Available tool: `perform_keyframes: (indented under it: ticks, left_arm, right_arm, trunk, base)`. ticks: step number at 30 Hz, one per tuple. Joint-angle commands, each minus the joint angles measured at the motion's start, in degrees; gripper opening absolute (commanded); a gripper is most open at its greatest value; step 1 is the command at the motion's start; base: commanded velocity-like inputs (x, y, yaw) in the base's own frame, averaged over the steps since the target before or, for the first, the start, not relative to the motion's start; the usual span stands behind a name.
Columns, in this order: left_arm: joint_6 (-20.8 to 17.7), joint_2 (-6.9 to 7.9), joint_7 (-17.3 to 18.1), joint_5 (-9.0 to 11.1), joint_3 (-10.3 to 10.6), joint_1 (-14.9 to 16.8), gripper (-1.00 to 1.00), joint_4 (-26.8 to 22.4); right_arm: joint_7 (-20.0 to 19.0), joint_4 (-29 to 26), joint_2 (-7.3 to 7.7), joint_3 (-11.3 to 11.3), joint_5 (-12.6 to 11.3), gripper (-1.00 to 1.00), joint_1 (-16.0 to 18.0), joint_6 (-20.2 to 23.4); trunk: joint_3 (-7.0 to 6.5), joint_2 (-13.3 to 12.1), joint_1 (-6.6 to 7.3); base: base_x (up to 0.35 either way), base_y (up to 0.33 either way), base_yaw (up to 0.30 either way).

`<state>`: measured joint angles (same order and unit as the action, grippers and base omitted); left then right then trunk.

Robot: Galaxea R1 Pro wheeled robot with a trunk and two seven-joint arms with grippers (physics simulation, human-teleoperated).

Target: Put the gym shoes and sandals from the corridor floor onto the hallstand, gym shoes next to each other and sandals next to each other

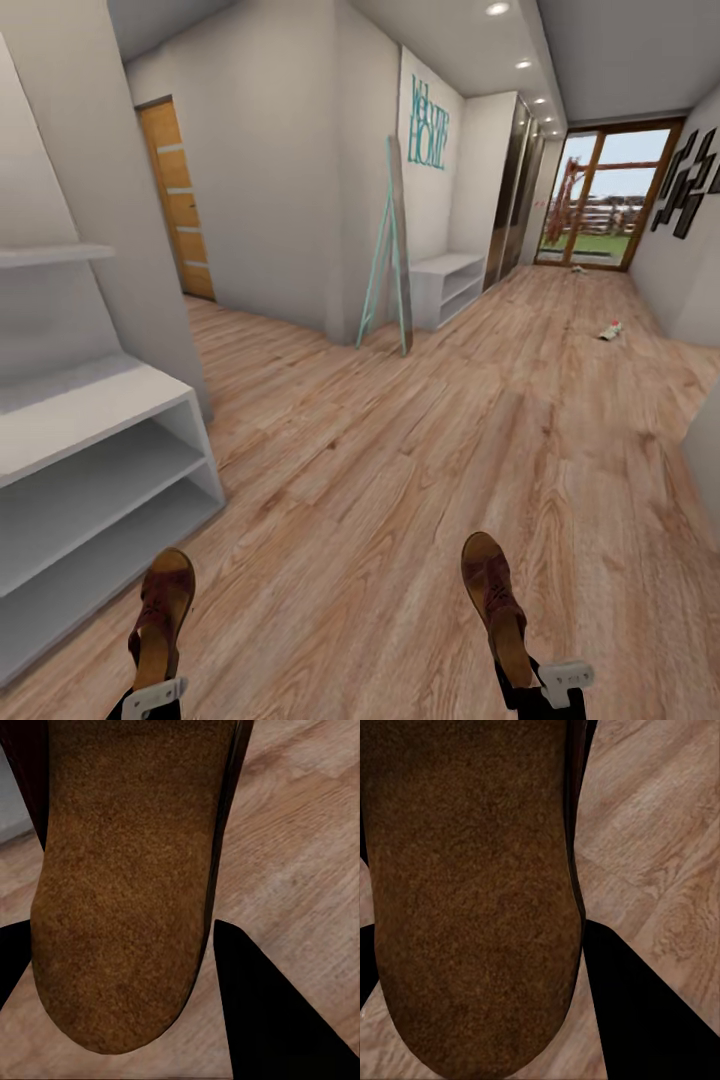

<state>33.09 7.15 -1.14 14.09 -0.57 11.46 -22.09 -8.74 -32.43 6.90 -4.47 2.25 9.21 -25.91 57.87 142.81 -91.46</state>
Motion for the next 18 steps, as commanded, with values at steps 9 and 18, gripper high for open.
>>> perform_keyframes:
  ticks: [9,18]
  left_arm:
    - [0.1,-0.01,-0.2,-0.4,0.0,0.0,-1.0,0.0]
    - [0.1,-0.01,-0.2,-0.4,0.0,0.0,-1.0,0.0]
  right_arm:
    - [-0.5,0.0,-0.04,-0.4,0.0,-1.0,0.0,-0.1]
    - [-0.5,0.0,-0.04,-0.4,0.0,-1.0,0.0,-0.1]
  trunk:
    - [0.05,0.0,0.01]
    - [0.05,0.0,0.01]
  base:
    - [0.0,0.0,0.279]
    - [0.0,0.0,0.279]
